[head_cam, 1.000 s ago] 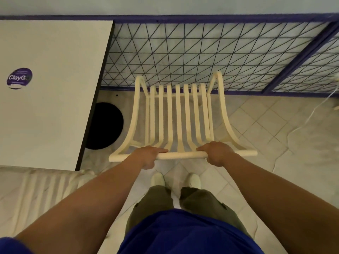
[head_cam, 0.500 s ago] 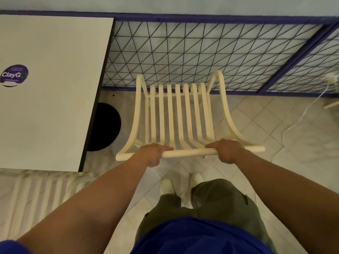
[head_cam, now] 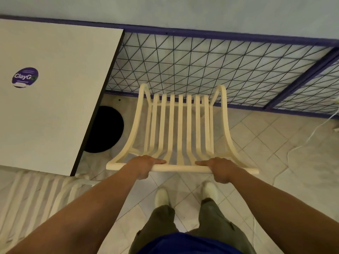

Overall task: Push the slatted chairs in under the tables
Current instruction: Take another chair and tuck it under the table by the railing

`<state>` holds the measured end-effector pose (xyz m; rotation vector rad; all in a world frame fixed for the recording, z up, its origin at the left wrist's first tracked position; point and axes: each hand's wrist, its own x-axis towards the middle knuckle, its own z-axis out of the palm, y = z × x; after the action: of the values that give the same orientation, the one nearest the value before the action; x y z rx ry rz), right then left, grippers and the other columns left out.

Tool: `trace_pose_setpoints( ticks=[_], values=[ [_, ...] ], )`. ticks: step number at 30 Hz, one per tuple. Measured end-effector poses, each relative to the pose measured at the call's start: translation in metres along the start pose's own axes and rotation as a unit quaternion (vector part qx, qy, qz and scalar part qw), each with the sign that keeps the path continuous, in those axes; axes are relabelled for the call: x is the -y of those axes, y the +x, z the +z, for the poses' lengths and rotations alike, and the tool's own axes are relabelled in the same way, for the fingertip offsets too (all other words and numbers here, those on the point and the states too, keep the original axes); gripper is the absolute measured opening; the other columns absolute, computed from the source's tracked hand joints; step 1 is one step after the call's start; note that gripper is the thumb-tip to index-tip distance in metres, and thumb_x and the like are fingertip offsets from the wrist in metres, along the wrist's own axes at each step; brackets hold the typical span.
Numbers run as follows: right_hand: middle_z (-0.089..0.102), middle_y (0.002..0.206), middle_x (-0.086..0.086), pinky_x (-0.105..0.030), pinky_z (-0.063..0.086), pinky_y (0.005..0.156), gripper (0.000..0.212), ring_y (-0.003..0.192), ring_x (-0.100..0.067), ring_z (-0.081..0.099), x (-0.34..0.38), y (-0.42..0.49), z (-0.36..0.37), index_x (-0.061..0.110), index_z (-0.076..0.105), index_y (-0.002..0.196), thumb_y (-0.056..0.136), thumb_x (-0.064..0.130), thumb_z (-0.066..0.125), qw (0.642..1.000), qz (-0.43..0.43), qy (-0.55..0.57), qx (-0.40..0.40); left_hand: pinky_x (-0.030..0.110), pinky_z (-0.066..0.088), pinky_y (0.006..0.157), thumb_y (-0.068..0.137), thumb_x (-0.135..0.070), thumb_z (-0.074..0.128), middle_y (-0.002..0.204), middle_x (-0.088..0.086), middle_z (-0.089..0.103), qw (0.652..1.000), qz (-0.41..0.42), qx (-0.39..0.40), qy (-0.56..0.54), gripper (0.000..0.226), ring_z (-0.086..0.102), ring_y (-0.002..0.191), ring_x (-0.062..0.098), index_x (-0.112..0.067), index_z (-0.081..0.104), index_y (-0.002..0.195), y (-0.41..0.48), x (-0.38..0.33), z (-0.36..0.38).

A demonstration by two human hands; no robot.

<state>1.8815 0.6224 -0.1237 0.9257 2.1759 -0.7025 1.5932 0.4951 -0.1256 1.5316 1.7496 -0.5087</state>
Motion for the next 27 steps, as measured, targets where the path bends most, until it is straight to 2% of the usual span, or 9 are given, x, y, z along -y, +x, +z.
trace_pose_setpoints(
  ticks=[3,6,11,15,18,24,27],
  values=[
    [0.054,0.117,-0.001,-0.032,0.051,0.077,0.090,0.087,-0.016,0.056,-0.002,0.003,-0.001,0.056,0.018,0.145,0.086,0.003,0.059,1.000,-0.016,-0.005,0.013,0.032,0.052,0.083,0.089,0.001,0.061,0.125,-0.001,0.059,1.000,-0.012,-0.011,0.001,0.092,0.062,0.095,0.020,-0.063,0.025,0.144,-0.001,-0.001,0.002],
    [0.055,0.117,-0.001,-0.032,0.051,0.081,0.090,0.088,-0.016,0.056,-0.006,0.004,0.000,0.055,0.020,0.145,0.086,0.002,0.062,1.000,-0.026,-0.006,0.007,0.033,0.052,0.085,0.089,0.002,0.061,0.127,0.000,0.059,1.000,-0.020,-0.014,-0.001,0.092,0.062,0.100,0.022,-0.063,0.025,0.144,-0.002,-0.005,0.003],
    [0.051,0.111,0.001,-0.030,0.048,0.075,0.086,0.084,-0.015,0.053,-0.023,0.004,-0.012,0.056,0.019,0.145,0.088,0.004,0.058,0.998,-0.039,-0.041,0.013,0.034,0.053,0.082,0.087,0.005,0.060,0.126,0.000,0.057,0.999,-0.035,-0.015,-0.033,0.095,0.060,0.094,0.020,-0.063,0.025,0.144,-0.007,-0.024,0.011],
    [0.051,0.118,-0.001,-0.030,0.048,0.078,0.085,0.087,-0.015,0.052,-0.040,0.002,-0.023,0.056,0.021,0.146,0.089,0.004,0.057,0.996,-0.052,-0.068,0.016,0.036,0.054,0.085,0.087,0.005,0.061,0.128,0.001,0.057,0.996,-0.056,-0.022,-0.071,0.096,0.061,0.099,0.022,-0.063,0.025,0.144,-0.011,-0.047,0.021],
    [0.052,0.124,-0.003,-0.033,0.048,0.082,0.086,0.097,-0.021,0.058,-0.052,0.003,-0.036,0.055,0.023,0.145,0.087,0.002,0.057,0.992,-0.079,-0.097,0.023,0.036,0.054,0.086,0.089,0.002,0.061,0.130,0.000,0.057,0.992,-0.071,-0.030,-0.101,0.092,0.062,0.101,0.022,-0.061,0.026,0.145,-0.012,-0.065,0.028],
    [0.054,0.127,-0.004,-0.037,0.050,0.084,0.085,0.103,-0.025,0.059,-0.076,0.010,-0.063,0.054,0.025,0.145,0.086,0.001,0.056,0.977,-0.124,-0.170,0.042,0.027,0.044,0.074,0.088,0.002,0.063,0.132,0.000,0.057,0.978,-0.116,-0.045,-0.170,0.090,0.058,0.095,0.019,-0.056,0.027,0.147,-0.012,-0.106,0.042],
    [0.054,0.130,-0.003,-0.041,0.051,0.088,0.090,0.107,-0.025,0.059,-0.084,0.013,-0.074,0.054,0.024,0.145,0.085,-0.003,0.057,0.970,-0.131,-0.197,0.050,0.030,0.048,0.080,0.090,0.000,0.062,0.132,0.000,0.056,0.970,-0.128,-0.049,-0.198,0.087,0.060,0.102,0.023,-0.056,0.027,0.148,-0.011,-0.124,0.046]
  ],
)
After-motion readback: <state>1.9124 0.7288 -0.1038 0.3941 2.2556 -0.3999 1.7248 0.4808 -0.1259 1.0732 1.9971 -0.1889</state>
